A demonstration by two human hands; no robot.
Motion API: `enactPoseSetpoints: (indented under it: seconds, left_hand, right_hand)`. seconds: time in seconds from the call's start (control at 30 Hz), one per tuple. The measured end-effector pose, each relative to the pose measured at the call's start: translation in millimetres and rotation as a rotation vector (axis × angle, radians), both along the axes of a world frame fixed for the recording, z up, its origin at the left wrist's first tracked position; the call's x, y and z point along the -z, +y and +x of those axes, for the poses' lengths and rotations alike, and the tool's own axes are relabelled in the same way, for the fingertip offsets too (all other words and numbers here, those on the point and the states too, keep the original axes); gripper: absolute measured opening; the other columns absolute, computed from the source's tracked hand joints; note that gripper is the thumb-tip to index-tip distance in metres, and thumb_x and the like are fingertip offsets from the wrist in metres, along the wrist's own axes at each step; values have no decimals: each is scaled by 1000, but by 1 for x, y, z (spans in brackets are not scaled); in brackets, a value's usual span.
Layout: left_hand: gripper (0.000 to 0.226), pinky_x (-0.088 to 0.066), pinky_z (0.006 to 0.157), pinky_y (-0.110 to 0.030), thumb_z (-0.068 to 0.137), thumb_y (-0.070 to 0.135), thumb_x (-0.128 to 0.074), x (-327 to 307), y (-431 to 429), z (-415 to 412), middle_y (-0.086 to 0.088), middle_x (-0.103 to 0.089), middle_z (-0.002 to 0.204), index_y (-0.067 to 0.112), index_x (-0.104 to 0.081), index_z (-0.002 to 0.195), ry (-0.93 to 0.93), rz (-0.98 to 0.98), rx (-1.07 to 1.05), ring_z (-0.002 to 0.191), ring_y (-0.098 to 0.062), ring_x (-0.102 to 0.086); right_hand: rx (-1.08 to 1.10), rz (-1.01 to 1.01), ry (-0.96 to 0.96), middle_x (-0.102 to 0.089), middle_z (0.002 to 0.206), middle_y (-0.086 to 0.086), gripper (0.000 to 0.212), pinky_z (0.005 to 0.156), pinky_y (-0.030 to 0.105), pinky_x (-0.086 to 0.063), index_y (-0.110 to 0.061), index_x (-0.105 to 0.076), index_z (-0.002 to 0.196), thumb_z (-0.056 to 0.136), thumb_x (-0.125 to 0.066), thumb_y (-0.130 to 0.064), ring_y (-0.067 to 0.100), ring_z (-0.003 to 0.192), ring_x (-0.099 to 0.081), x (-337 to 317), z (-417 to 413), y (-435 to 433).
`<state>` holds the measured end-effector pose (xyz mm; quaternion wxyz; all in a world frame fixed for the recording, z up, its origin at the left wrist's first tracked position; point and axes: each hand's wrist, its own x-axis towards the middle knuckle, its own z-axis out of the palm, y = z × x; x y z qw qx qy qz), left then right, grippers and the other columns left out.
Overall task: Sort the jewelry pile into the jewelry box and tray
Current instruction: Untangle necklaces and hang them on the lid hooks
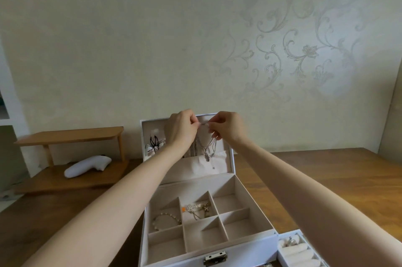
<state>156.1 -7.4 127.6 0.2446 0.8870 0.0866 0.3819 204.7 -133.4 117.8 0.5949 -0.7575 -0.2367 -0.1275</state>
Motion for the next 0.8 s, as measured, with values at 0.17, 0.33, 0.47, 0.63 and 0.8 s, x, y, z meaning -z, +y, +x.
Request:
enactPoseSetpoints:
  seconds: [0.17,0.33,0.47,0.63,0.8]
  left_hand:
    - [14,-32,62,-31,91,17,-49,15,-8,9,-7,-68,94,19,-63,90,5,203,-196,92,-31,-60]
    - [17,-30,63,-33,96,21,-44,18,-10,16,-11,-67,101,12,-58,102,37,320,-270,96,-34,-61]
    - [14,-29,64,-33,94,13,-45,17,-10,20,-12,-67,101,10,-58,100,51,283,-270,97,-33,-60]
    - [18,-36,68,-34,92,10,-46,13,-8,24,-13,-67,103,9,-63,99,110,210,-262,100,-32,-59]
    - [15,-42,73,-34,93,14,-51,13,-7,25,-12,-67,105,9,-63,101,115,158,-245,102,-32,-59]
  right_hand:
    - [169,-83,-145,-64,62,5,6,55,30,-49,-4,-63,72,77,-62,-1,18,57,-59,17,15,15]
    - [252,-83,-175,-67,68,3,6,62,35,-49,-8,-62,72,77,-62,-11,23,68,-61,23,25,24]
    - [249,-61,-156,-66,65,3,6,61,36,-49,-7,-62,69,74,-62,-10,24,67,-61,21,29,30]
    - [244,-32,-60,-65,62,18,12,60,39,-50,4,-62,64,67,-64,-7,23,58,-54,20,37,32]
    - [238,-44,-67,-66,65,14,8,58,35,-49,0,-64,64,68,-66,-6,25,61,-56,16,40,29]
